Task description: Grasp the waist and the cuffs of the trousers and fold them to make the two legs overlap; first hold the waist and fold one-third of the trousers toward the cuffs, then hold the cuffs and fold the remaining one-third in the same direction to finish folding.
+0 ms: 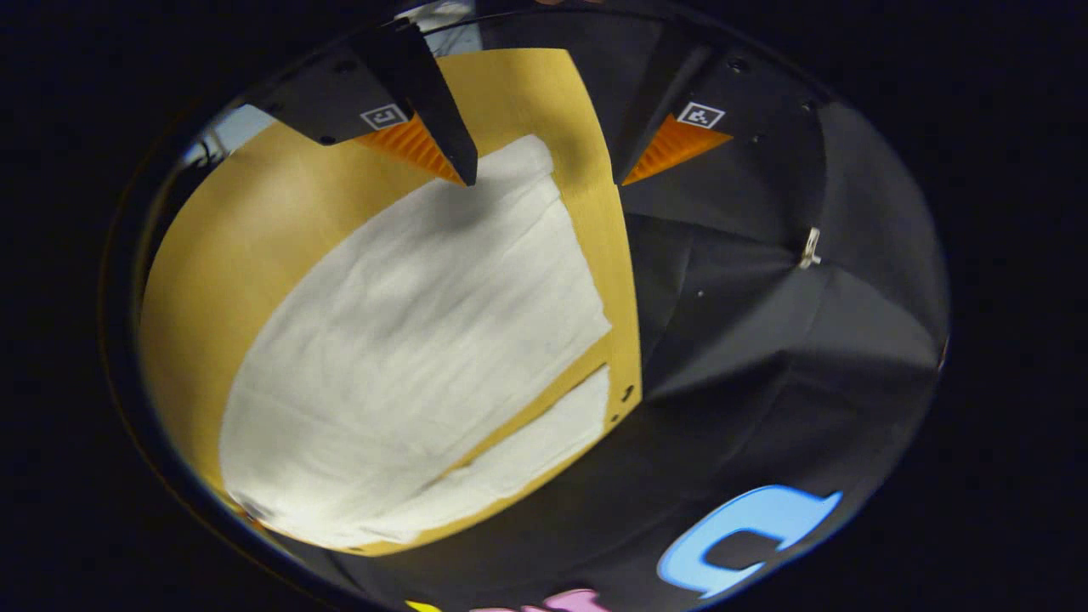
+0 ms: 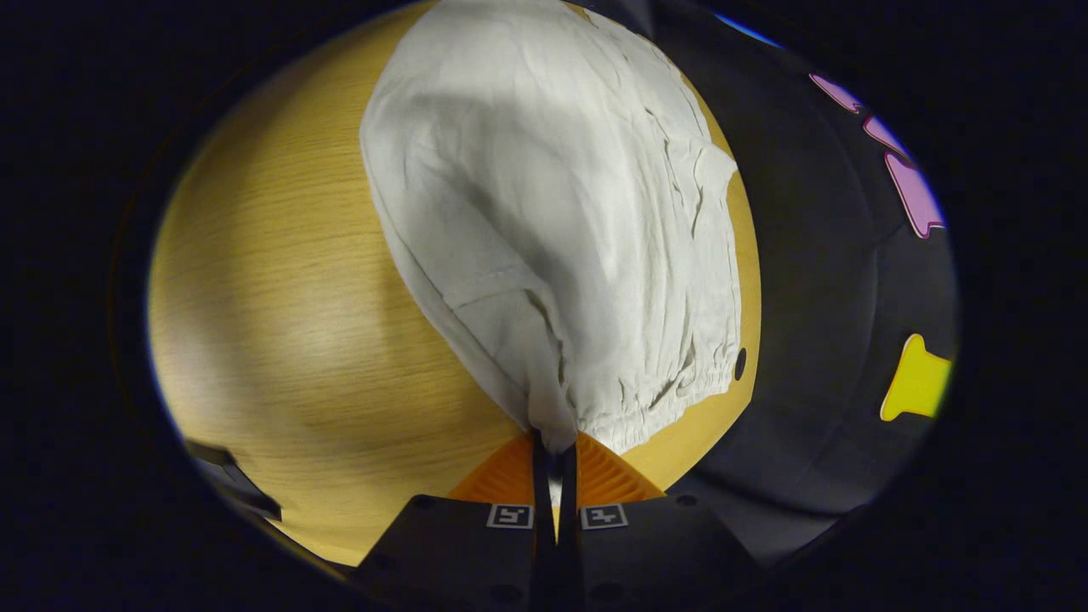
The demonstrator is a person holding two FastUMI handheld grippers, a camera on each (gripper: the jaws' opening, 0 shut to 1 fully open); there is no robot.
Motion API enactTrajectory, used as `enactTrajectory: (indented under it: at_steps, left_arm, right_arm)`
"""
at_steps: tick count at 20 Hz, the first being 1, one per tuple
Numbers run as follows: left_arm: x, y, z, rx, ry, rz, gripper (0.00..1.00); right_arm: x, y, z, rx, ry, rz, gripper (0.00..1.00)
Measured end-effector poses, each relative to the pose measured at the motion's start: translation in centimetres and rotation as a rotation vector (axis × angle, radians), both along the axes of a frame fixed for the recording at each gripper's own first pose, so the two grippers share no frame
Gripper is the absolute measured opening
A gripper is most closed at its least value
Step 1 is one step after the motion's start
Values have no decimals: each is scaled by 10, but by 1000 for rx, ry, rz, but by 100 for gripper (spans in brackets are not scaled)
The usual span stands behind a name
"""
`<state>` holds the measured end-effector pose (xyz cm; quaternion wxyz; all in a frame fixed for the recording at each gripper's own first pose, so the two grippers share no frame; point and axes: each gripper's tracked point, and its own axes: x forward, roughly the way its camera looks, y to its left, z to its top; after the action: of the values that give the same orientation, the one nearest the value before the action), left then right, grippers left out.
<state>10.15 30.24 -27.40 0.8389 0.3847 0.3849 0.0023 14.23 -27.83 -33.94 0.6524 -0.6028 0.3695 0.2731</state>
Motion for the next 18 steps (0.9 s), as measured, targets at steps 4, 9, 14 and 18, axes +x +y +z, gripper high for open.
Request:
enactTrajectory:
  at_steps: [4, 9, 14, 18]
  left_arm:
    - [-4, 13, -28, 55, 137, -71, 99]
    - [4, 2, -30, 203, 223, -279, 95]
    - [20, 3, -33, 255, 203, -276, 65]
    - [39, 8, -40, 290, 206, -260, 47]
  right_arm:
    - [-1, 0, 0, -20, -10, 15, 5]
    - [-1, 0, 1, -16, -27, 36, 5]
    - [-1, -1, 0, -1, -55, 27, 5]
    - [-2, -1, 0, -2, -58, 32, 5]
